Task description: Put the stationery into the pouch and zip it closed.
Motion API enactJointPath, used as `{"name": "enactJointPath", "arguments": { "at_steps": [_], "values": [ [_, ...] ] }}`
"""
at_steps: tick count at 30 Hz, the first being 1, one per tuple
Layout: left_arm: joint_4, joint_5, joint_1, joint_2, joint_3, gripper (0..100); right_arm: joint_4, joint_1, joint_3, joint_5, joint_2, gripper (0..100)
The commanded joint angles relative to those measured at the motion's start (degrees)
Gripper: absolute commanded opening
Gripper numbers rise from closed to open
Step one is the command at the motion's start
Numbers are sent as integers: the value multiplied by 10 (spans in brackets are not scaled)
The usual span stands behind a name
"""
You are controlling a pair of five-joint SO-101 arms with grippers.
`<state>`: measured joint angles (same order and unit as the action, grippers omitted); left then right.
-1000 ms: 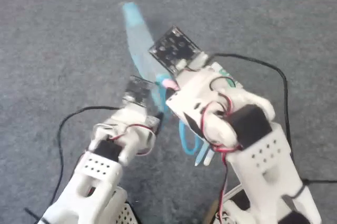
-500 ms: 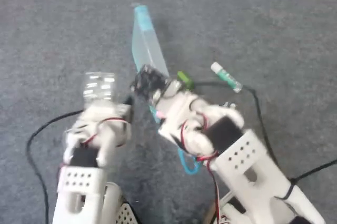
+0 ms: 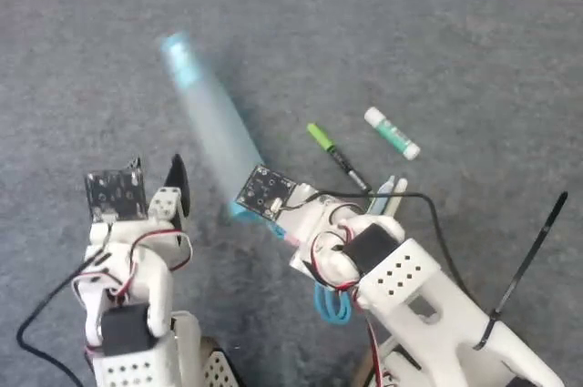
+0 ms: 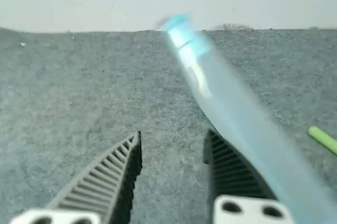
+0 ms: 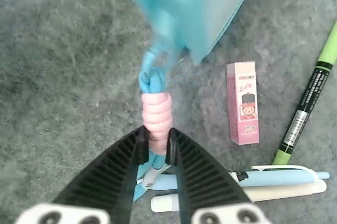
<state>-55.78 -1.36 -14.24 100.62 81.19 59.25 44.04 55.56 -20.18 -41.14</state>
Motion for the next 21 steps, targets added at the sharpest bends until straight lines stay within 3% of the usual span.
{"name": "enactJointPath", "arguments": {
  "at_steps": [1,5,11,14,18,21],
  "values": [
    [-60,-40,53,42,-13,311,-31,0,-4,33,-20,7],
    [-64,-59,74,22,-17,319,-39,-15,-6,76,-21,7],
    [-53,-60,77,-15,-17,300,-39,-145,-34,96,-27,7],
    [-34,-60,77,-45,-16,274,-37,-169,-39,87,-25,7],
    [9,-50,62,-94,-16,276,-7,-95,-29,40,-22,13],
    [58,-19,19,-138,-17,276,9,-3,-26,39,-21,90]
  ]
}}
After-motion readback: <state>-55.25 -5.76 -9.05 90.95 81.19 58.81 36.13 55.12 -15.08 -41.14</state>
